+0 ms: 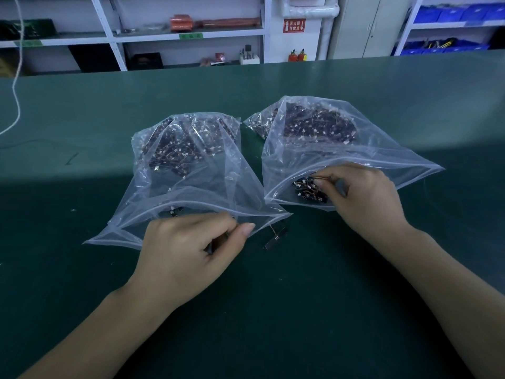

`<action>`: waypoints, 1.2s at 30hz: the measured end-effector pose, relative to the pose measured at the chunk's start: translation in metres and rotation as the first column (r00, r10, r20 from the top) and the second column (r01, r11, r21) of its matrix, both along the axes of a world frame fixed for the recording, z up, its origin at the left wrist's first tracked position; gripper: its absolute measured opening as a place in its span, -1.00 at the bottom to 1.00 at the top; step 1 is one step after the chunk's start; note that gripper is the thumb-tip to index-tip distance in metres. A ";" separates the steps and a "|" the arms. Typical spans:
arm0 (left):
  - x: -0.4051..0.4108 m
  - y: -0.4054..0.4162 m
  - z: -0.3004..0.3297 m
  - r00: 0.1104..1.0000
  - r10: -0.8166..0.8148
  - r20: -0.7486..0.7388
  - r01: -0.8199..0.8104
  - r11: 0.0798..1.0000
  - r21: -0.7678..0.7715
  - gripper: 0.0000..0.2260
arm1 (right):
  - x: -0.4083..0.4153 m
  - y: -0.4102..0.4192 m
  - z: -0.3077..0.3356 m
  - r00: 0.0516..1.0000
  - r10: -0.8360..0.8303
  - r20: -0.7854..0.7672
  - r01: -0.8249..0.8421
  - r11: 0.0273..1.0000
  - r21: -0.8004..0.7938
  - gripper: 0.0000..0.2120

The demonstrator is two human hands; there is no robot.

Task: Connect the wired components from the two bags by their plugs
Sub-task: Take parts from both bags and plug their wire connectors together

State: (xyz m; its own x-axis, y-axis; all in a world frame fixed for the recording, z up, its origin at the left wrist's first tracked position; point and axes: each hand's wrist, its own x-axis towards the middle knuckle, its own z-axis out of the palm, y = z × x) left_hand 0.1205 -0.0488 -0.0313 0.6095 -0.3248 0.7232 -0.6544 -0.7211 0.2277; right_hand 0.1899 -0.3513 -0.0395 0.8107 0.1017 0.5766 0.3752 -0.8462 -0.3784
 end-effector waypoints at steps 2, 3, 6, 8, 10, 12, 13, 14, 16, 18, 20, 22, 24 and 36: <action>-0.001 -0.001 0.000 1.000 -0.008 0.004 0.008 1.000 0.001 -0.57 | 0.003 -0.003 -0.003 0.998 -0.055 -0.029 0.054 0.998 -0.024 -0.84; -0.001 -0.001 0.000 1.000 -0.013 0.007 0.013 1.000 0.004 -0.57 | 0.004 -0.004 -0.004 0.996 -0.077 -0.046 0.075 0.996 -0.039 -0.81; -0.001 -0.002 -0.001 1.000 -0.017 0.008 0.017 1.000 0.015 -0.56 | 0.005 -0.003 -0.008 0.991 -0.104 -0.081 0.102 0.994 -0.040 -0.72; -0.001 -0.002 -0.002 1.000 -0.013 0.008 0.013 1.000 0.017 -0.55 | 0.004 0.000 -0.009 0.992 -0.092 -0.084 0.088 0.995 -0.044 -0.69; 0.000 -0.002 -0.003 1.000 -0.008 0.011 0.008 1.000 0.018 -0.56 | 0.003 0.000 -0.009 0.992 -0.086 -0.088 0.081 0.995 -0.049 -0.66; -0.001 -0.003 -0.003 1.000 -0.027 0.006 0.027 0.999 0.026 -0.64 | 0.003 0.000 -0.008 0.990 -0.095 -0.106 0.091 0.995 -0.039 -0.65; -0.001 -0.004 -0.003 0.999 -0.053 -0.005 0.053 0.998 0.036 -0.72 | 0.003 0.000 -0.008 0.988 -0.097 -0.119 0.095 0.995 -0.026 -0.66; -0.003 -0.006 -0.003 0.997 -0.080 -0.022 0.081 0.995 0.051 -0.81 | 0.002 0.002 -0.007 0.987 -0.091 -0.133 0.091 0.996 -0.004 -0.70; -0.007 -0.011 -0.001 0.991 -0.109 -0.082 0.119 0.985 0.123 -0.81 | -0.001 0.007 -0.006 0.989 -0.058 -0.133 0.063 0.997 0.038 -0.80; -0.010 -0.015 -0.003 0.985 -0.105 -0.134 0.138 0.954 0.266 -0.75 | -0.006 0.013 -0.004 0.995 -0.040 -0.086 0.044 0.998 0.043 -0.86; -0.012 -0.017 -0.005 0.984 -0.063 -0.165 0.126 0.906 0.403 -0.71 | -0.009 0.016 -0.001 0.998 -0.044 -0.044 0.045 0.999 0.023 -0.86; -0.012 -0.017 -0.004 0.980 -0.034 -0.195 0.118 0.891 0.439 -0.68 | -0.009 0.017 -0.001 0.998 -0.049 -0.051 0.048 0.999 -0.014 -0.84; -0.012 -0.016 -0.001 0.978 -0.025 -0.207 0.116 0.891 0.439 -0.67 | -0.009 0.017 -0.002 0.996 -0.042 -0.075 0.041 0.999 -0.022 -0.85; -0.015 -0.020 0.003 0.951 -0.136 -0.277 0.238 0.893 0.381 -0.69 | -0.024 0.031 0.003 0.948 0.311 0.074 -0.319 0.924 0.210 -0.62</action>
State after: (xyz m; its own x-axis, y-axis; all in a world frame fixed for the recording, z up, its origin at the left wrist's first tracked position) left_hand 0.1053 -0.0690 -0.0281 0.6439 -0.6827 0.3453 -0.7498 -0.6529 0.1074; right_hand 0.1660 -0.3203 -0.0366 0.7340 0.2174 0.6434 0.6270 -0.5808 -0.5191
